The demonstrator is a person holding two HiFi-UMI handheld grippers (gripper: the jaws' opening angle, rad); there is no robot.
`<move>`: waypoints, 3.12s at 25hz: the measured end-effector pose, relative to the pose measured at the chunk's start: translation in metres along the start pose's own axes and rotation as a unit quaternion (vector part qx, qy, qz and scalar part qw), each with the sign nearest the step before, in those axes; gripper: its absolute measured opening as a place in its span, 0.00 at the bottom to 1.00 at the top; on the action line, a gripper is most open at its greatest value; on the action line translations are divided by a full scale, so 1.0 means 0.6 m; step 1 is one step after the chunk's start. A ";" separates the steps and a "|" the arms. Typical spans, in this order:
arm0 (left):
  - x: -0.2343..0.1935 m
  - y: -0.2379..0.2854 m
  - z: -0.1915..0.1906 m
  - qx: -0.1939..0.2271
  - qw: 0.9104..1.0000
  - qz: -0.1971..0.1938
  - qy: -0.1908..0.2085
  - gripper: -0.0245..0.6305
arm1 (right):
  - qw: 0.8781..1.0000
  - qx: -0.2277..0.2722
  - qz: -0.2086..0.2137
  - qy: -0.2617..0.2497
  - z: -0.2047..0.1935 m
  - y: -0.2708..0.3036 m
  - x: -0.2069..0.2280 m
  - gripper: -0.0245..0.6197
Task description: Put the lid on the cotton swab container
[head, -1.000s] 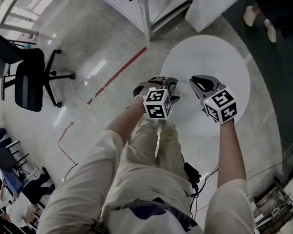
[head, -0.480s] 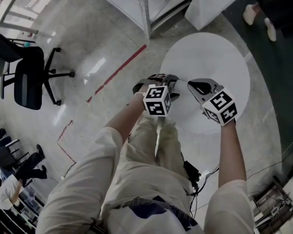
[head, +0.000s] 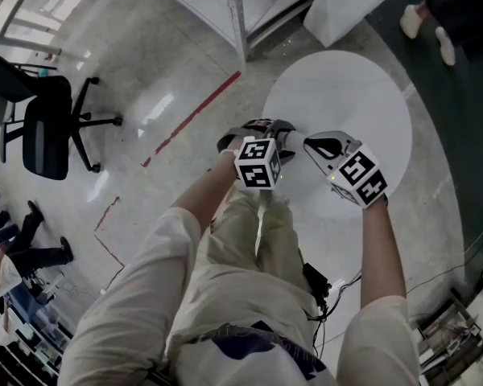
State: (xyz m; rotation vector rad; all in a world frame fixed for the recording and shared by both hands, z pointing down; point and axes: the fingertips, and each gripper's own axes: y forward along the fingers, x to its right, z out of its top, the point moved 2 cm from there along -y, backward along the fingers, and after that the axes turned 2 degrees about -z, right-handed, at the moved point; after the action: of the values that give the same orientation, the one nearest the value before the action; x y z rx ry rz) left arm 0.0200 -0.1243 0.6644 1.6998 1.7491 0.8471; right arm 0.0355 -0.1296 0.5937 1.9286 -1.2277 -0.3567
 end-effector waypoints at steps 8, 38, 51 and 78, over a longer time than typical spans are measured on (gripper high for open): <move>0.003 0.003 0.001 -0.001 1.000 0.001 -0.001 0.39 | 0.999 -0.027 0.009 -0.031 -0.014 0.008 -0.014 0.05; 0.003 -0.070 -0.015 0.015 0.996 0.053 -0.072 0.39 | 0.997 0.034 -0.056 -0.030 0.001 -0.021 -0.014 0.05; 0.027 -0.304 0.153 0.154 0.928 0.284 -0.188 0.39 | 0.914 0.287 -0.255 0.131 0.076 -0.295 -0.021 0.05; 0.194 -0.544 0.361 0.358 0.772 0.492 -0.185 0.04 | 0.810 0.446 -0.379 0.035 0.168 -0.491 -0.218 0.05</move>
State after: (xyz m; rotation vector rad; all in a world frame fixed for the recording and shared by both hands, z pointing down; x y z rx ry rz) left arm -0.0334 0.0053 0.2802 3.1306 0.8206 0.0960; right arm 0.0958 -0.0057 0.2854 3.2045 -0.4969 -0.0750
